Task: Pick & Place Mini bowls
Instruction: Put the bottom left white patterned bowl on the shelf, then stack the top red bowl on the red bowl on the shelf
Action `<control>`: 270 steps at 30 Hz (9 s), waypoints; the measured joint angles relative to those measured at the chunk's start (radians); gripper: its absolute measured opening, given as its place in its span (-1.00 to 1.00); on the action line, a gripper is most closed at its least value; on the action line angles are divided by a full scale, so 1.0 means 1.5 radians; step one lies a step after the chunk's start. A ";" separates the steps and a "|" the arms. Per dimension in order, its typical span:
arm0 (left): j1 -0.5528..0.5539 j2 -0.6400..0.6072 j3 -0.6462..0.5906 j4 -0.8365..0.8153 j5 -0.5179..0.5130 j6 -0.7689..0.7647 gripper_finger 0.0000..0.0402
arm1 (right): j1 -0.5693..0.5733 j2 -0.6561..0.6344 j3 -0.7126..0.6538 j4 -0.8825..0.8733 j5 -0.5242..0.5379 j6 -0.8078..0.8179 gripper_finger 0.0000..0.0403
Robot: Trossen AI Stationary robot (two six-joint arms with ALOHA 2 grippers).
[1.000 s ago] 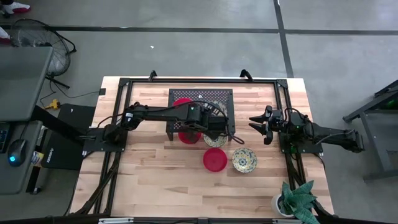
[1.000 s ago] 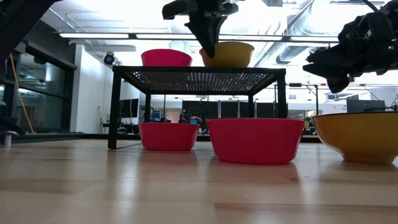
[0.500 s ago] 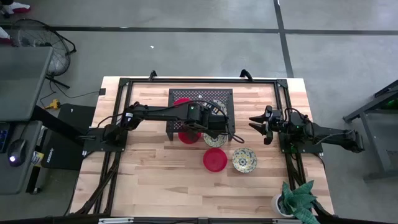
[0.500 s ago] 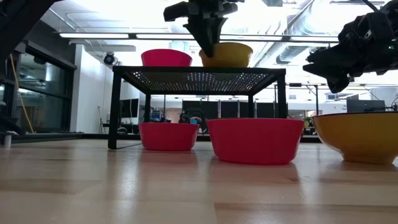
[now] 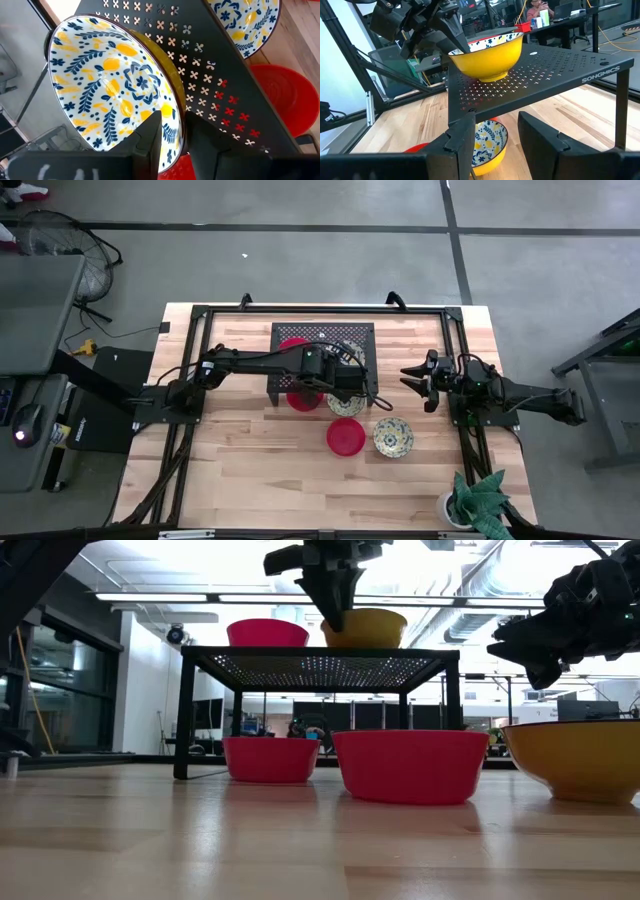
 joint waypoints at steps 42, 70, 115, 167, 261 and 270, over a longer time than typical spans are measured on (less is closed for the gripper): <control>-0.001 0.000 0.000 0.015 -0.007 0.006 -0.60 | 0.000 0.000 0.000 0.000 0.000 0.000 -0.32; -0.042 -0.092 0.001 0.009 0.017 -0.038 -0.18 | 0.000 0.000 0.000 0.000 0.000 0.000 -0.32; -0.205 -0.287 -0.379 0.158 0.168 -0.348 -0.94 | 0.000 0.000 0.000 0.000 0.000 0.000 -0.32; -0.275 -0.204 -0.637 0.408 0.017 -0.219 -0.51 | 0.000 0.000 0.000 0.000 0.000 0.000 -0.32; -0.183 -0.186 -0.805 0.604 -0.103 -0.546 -0.49 | 0.000 0.000 0.000 0.000 0.000 0.000 -0.32; -0.184 -0.185 -0.804 0.605 -0.060 -0.551 -0.97 | 0.000 0.000 0.000 0.000 0.000 0.000 -0.32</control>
